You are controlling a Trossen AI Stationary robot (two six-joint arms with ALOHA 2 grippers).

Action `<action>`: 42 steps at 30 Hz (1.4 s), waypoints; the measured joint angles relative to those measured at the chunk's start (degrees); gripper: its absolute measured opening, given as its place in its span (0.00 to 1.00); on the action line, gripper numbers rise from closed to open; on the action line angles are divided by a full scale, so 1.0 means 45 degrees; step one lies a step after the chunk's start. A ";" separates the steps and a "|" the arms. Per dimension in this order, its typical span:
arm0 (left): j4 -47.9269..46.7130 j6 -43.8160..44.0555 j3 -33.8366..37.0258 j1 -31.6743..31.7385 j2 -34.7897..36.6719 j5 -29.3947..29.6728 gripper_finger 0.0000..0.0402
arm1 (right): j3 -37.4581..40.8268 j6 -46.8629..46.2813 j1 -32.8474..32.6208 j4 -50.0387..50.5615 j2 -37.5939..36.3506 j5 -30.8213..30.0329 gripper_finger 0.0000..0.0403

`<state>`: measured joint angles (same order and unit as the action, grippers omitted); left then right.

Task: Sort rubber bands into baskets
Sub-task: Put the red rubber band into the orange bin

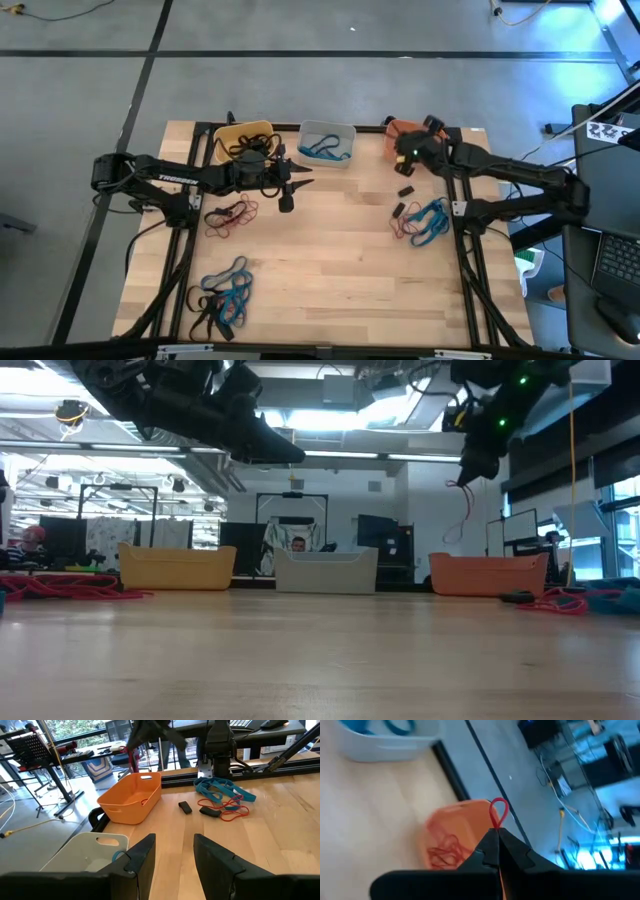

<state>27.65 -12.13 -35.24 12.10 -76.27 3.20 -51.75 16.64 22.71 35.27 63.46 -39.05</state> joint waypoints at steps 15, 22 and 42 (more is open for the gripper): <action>-0.0008 -0.0050 0.0000 0.0000 0.0000 -0.0005 0.32 | 0.0005 -0.1025 0.3733 -0.1151 0.1252 0.3388 0.01; -0.0008 -0.0050 0.0000 0.0000 0.0000 -0.0004 0.32 | 0.0011 -0.2113 0.4333 -0.0705 0.2559 0.4245 0.01; -0.0013 -0.0055 0.0000 0.0000 0.0000 -0.0002 0.32 | 0.0019 -0.3133 0.4451 0.1698 0.2685 0.4640 0.56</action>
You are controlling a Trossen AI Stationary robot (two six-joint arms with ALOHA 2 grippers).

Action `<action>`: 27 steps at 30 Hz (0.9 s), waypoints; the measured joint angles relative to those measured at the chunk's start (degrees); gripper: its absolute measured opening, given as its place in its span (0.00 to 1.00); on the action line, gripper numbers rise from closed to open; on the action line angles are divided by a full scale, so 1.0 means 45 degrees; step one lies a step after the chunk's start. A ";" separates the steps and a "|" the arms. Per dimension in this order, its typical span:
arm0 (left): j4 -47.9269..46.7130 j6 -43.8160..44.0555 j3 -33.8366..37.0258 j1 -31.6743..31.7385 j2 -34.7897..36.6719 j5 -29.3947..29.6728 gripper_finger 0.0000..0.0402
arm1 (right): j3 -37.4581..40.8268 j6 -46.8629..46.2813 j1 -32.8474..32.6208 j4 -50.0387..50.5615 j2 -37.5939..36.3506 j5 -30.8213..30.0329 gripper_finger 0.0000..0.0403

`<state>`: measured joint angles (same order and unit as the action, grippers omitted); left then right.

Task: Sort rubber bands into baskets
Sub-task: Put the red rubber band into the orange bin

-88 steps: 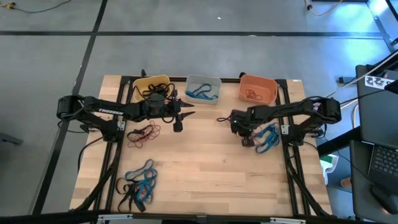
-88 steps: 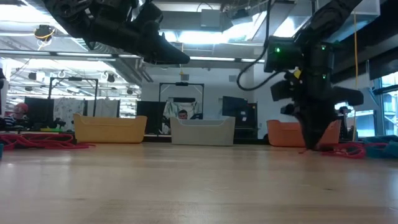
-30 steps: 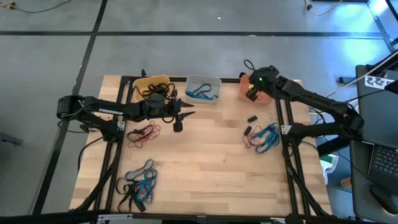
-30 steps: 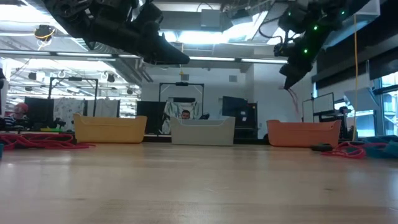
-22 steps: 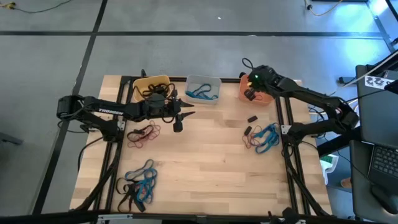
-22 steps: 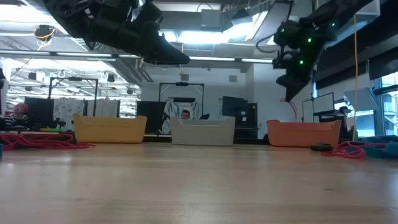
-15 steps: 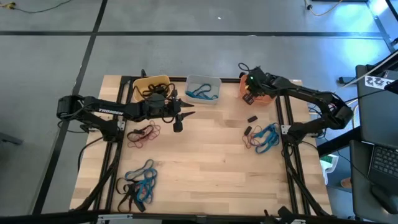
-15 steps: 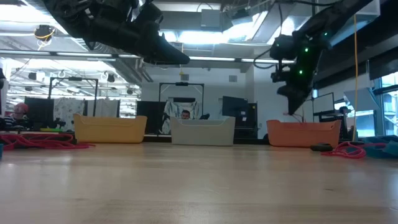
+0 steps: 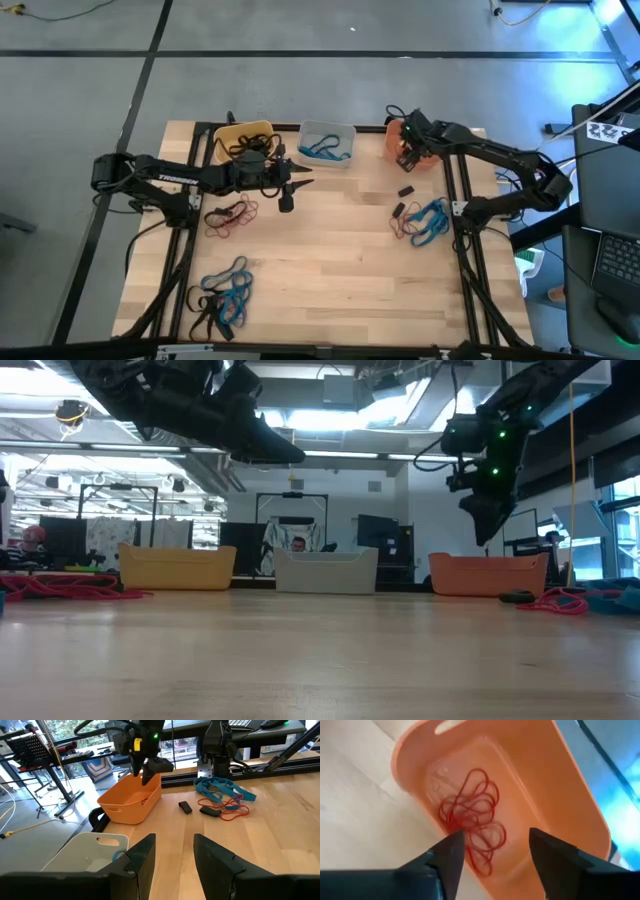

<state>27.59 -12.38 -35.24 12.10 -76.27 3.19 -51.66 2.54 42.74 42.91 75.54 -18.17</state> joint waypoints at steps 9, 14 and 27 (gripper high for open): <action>0.0000 0.0051 0.0000 0.0000 0.0000 0.0002 0.32 | 0.0000 0.0068 -0.0142 0.2493 -0.0905 0.3518 0.58; 0.0000 0.0010 0.0000 0.0005 0.0000 0.0002 0.32 | 0.0000 -0.0495 -0.1371 0.2973 -0.1043 0.4226 0.58; 0.0000 0.0076 0.0000 0.0000 0.0005 0.0002 0.32 | 0.0000 -0.4502 -0.5676 0.3193 -0.1014 0.4299 0.58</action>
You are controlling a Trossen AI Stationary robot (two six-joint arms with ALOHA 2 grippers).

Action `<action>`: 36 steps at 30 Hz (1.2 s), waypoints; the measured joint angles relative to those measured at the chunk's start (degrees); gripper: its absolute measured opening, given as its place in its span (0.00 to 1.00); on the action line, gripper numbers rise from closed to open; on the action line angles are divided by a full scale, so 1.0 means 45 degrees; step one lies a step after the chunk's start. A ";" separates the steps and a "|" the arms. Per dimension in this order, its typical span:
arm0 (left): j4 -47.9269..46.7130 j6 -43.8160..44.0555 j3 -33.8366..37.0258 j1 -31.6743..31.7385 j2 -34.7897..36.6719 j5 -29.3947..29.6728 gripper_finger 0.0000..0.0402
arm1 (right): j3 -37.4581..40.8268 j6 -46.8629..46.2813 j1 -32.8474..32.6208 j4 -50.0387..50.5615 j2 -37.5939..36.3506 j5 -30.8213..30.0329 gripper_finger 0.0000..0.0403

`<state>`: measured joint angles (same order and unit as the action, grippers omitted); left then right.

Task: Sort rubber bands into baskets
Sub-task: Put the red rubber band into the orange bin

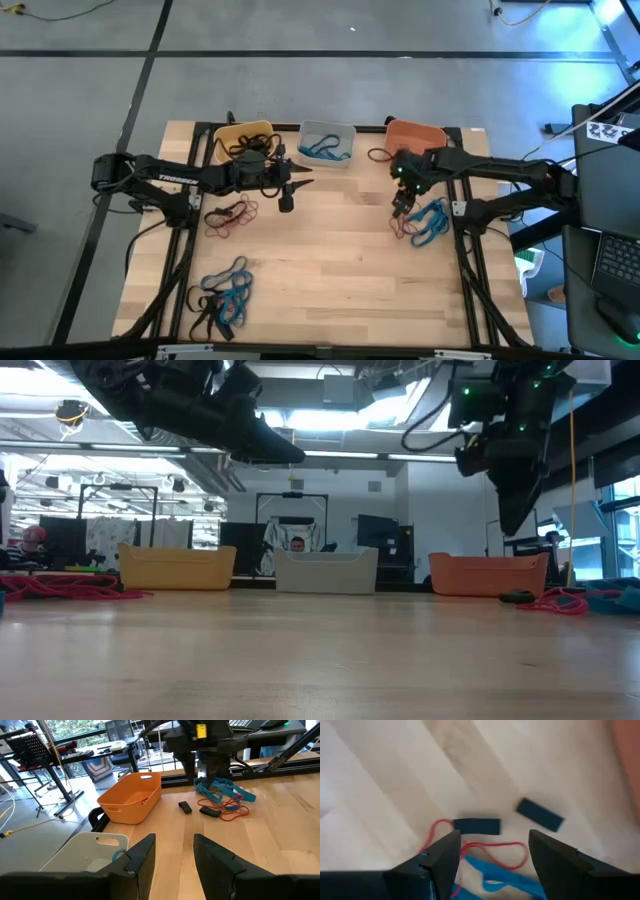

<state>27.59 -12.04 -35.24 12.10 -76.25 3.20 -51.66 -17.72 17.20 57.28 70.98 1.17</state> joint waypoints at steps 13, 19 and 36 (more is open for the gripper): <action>0.0004 0.0024 0.0000 0.0002 0.0000 0.0000 0.32 | -0.0005 -0.2359 -0.3131 -0.0319 0.0117 0.0002 0.58; 0.0005 0.0026 0.0005 0.0005 -0.0005 0.0000 0.32 | -0.0010 -0.3006 -0.4038 -0.1133 0.1038 0.0420 0.58; 0.0005 0.0026 0.0005 0.0003 0.0000 0.0000 0.32 | -0.0010 -0.4148 -0.4271 -0.1550 0.4712 0.0432 0.58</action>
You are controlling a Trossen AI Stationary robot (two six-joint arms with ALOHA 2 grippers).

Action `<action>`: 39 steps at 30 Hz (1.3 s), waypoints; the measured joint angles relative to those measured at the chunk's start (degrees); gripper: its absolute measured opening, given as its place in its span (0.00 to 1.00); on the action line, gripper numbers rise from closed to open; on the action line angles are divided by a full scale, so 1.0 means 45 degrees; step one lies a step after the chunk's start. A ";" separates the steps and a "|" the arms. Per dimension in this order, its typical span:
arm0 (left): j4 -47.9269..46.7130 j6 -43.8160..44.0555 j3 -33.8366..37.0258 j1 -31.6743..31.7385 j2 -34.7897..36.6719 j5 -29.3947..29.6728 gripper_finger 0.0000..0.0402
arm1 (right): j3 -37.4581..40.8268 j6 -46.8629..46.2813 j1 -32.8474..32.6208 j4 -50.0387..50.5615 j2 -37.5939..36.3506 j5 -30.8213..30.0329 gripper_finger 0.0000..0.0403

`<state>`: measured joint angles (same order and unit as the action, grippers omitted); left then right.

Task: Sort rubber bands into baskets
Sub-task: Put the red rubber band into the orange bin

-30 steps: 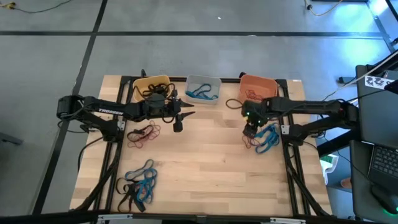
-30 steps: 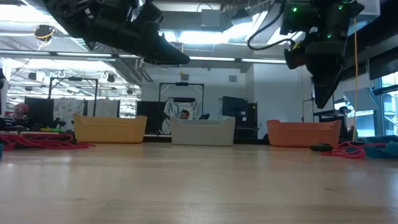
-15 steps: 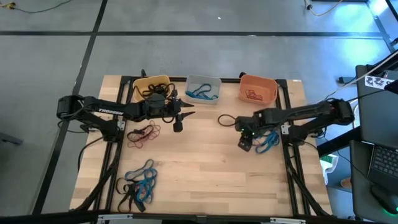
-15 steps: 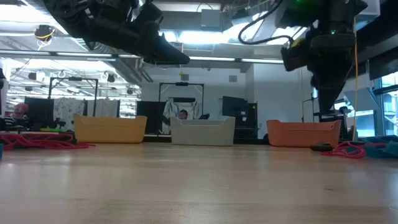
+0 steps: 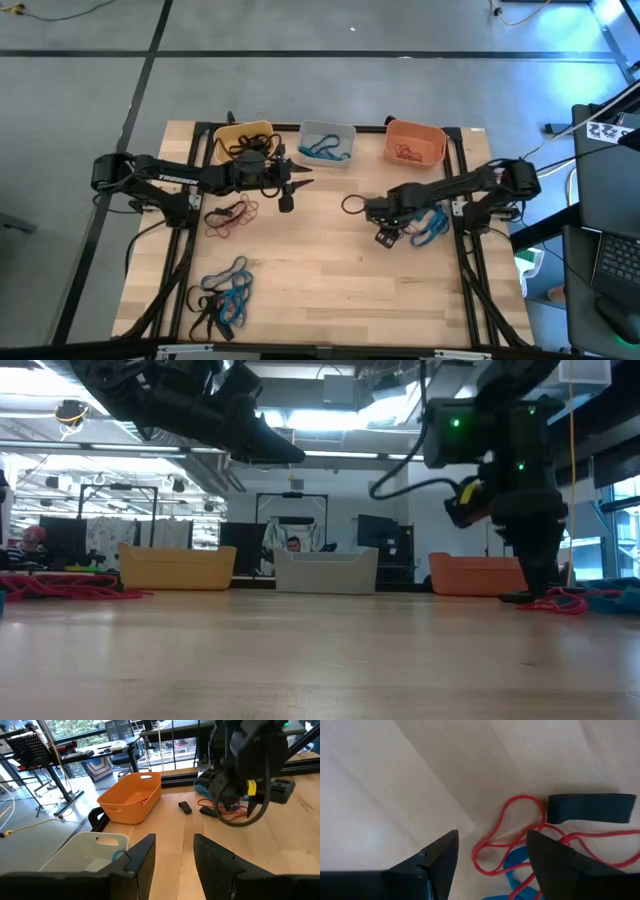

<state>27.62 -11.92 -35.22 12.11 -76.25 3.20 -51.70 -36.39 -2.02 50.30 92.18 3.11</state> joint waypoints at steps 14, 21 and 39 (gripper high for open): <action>-0.0002 0.0000 0.0000 -0.0002 0.0000 0.0000 0.32 | -0.0071 0.0536 0.0025 -0.0913 0.1177 -0.0074 0.31; 0.0000 0.0000 0.0000 0.0002 0.0000 0.0000 0.32 | -0.0039 0.1358 0.0024 -0.1031 0.1160 -0.0203 0.12; -0.0005 0.0000 0.0000 -0.0002 0.0000 0.0000 0.32 | 0.0034 0.2211 0.0044 -0.0160 -0.2814 -0.2906 0.01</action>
<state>27.59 -11.92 -35.22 12.10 -76.25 3.20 -51.55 -26.44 -1.83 49.59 79.52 -9.96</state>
